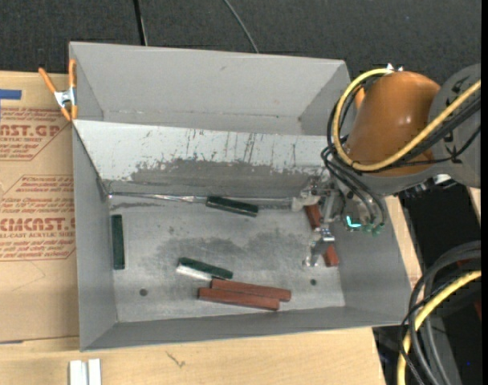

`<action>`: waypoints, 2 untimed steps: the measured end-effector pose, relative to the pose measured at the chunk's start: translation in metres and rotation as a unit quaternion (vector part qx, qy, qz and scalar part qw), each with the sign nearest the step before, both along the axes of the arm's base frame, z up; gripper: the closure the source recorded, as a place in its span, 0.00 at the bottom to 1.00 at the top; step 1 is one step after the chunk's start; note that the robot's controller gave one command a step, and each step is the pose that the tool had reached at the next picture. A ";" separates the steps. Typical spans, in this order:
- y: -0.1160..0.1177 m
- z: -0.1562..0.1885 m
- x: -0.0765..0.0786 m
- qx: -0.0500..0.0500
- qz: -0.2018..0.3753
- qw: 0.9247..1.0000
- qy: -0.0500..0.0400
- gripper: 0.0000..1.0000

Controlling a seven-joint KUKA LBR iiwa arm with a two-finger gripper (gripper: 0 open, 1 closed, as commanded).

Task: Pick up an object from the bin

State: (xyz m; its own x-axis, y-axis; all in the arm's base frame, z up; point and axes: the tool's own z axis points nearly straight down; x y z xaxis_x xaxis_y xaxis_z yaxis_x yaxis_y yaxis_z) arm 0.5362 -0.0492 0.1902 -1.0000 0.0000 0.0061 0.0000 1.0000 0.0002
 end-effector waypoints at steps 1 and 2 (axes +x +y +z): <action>0.000 0.004 0.002 0.000 0.000 1.000 -0.004 0.00; 0.029 -0.045 -0.007 0.000 0.040 0.999 -0.006 0.00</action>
Offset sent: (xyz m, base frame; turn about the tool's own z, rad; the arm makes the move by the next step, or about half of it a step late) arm -0.0209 0.0730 -0.1202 -0.2011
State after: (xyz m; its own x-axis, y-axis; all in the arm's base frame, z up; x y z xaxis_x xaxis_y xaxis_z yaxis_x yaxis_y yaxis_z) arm 0.5297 -0.0203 0.1449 -0.9967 -0.0804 -0.0055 -0.0804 0.9968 -0.0012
